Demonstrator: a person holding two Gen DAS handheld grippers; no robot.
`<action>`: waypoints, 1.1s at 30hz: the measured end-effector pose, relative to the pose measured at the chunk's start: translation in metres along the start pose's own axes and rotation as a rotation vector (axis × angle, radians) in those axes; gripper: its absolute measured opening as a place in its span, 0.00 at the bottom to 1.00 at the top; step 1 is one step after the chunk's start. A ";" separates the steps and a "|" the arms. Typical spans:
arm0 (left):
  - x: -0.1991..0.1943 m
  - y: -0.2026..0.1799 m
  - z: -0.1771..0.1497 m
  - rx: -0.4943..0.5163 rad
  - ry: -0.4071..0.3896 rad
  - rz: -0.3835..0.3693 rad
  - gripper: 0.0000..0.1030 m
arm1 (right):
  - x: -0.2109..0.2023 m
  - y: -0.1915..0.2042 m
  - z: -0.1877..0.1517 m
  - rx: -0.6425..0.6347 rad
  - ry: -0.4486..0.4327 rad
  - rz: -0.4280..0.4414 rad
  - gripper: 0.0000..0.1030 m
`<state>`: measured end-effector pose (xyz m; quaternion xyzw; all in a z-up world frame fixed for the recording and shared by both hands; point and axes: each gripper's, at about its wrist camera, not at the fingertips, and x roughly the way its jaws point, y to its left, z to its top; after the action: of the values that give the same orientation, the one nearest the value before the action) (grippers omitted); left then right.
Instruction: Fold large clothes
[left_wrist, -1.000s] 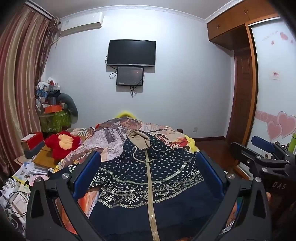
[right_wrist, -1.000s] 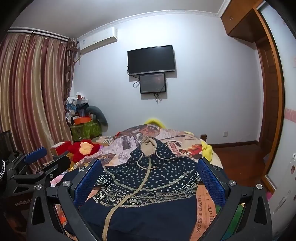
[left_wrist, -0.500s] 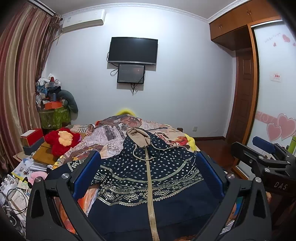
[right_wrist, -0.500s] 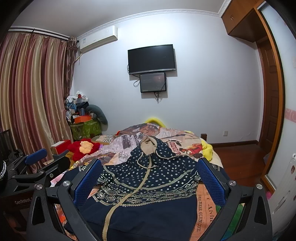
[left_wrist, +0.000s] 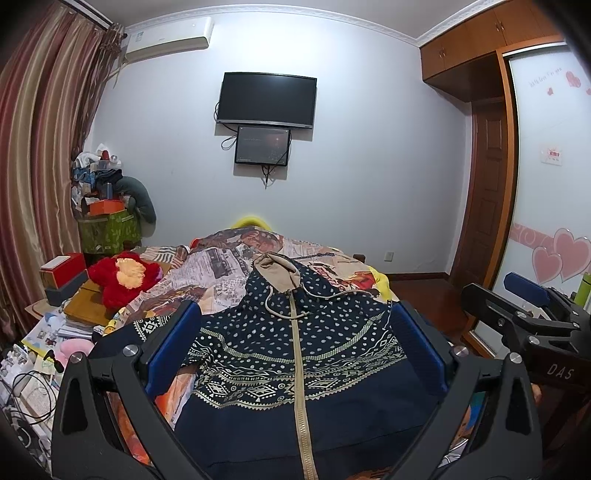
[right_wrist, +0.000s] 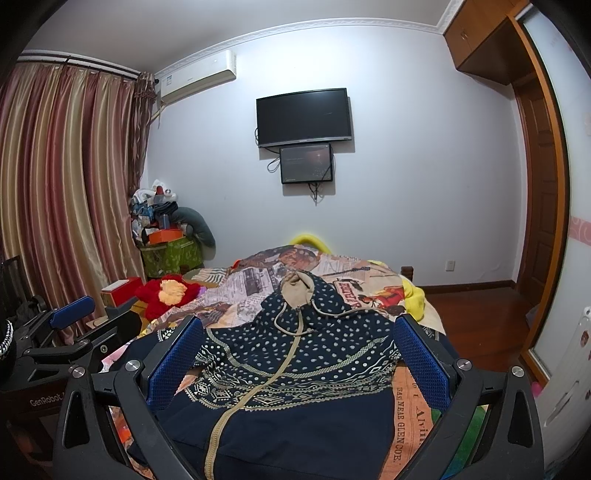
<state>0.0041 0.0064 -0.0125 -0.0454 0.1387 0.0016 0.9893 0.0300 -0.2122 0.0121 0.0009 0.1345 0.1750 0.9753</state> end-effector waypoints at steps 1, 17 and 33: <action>0.000 0.000 0.000 0.000 0.000 0.000 1.00 | 0.000 0.000 0.000 0.000 0.000 0.000 1.00; 0.000 0.000 0.000 -0.003 0.001 0.001 1.00 | -0.003 0.002 -0.001 -0.002 0.002 0.001 1.00; 0.002 0.004 -0.002 -0.014 0.001 0.003 1.00 | -0.004 0.002 0.000 -0.003 0.002 0.000 1.00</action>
<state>0.0056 0.0104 -0.0149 -0.0523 0.1392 0.0038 0.9889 0.0260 -0.2117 0.0127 -0.0008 0.1350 0.1752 0.9752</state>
